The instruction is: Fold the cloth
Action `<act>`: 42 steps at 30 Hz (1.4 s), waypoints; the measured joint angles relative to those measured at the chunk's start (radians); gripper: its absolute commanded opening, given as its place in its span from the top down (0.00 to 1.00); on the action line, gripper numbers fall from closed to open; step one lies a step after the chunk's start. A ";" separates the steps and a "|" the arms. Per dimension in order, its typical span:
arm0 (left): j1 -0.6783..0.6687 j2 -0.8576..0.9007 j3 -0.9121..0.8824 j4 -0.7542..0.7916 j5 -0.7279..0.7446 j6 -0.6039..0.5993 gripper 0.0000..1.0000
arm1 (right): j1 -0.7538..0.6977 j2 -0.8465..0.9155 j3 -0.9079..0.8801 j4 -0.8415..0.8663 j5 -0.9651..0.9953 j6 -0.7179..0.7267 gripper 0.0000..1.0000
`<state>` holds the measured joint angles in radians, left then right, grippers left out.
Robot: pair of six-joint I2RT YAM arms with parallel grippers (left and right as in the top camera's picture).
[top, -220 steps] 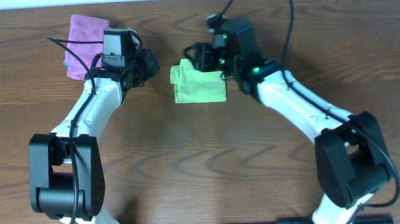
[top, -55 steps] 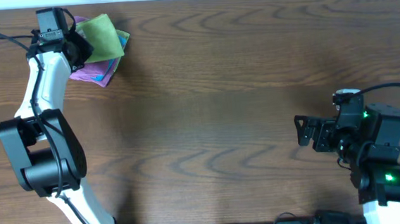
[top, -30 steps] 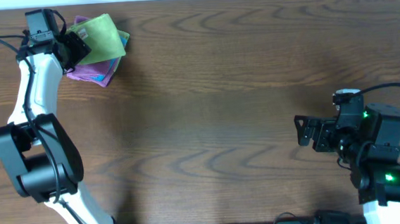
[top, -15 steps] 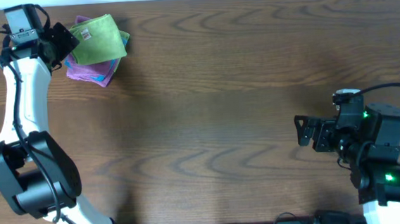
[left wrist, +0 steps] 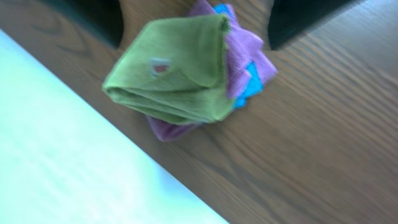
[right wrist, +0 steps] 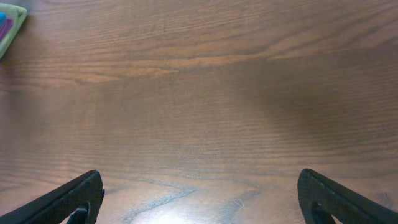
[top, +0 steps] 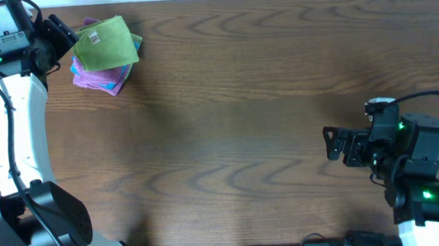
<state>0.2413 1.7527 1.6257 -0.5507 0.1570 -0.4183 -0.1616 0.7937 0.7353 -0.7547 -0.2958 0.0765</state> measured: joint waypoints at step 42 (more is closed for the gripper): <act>-0.071 -0.150 0.000 -0.122 0.386 0.004 0.05 | 0.000 0.000 0.000 0.000 0.000 0.000 0.01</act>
<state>0.1699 1.6028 1.6257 -0.6724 0.5434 -0.4145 -0.1616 0.7937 0.7353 -0.7544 -0.2958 0.0765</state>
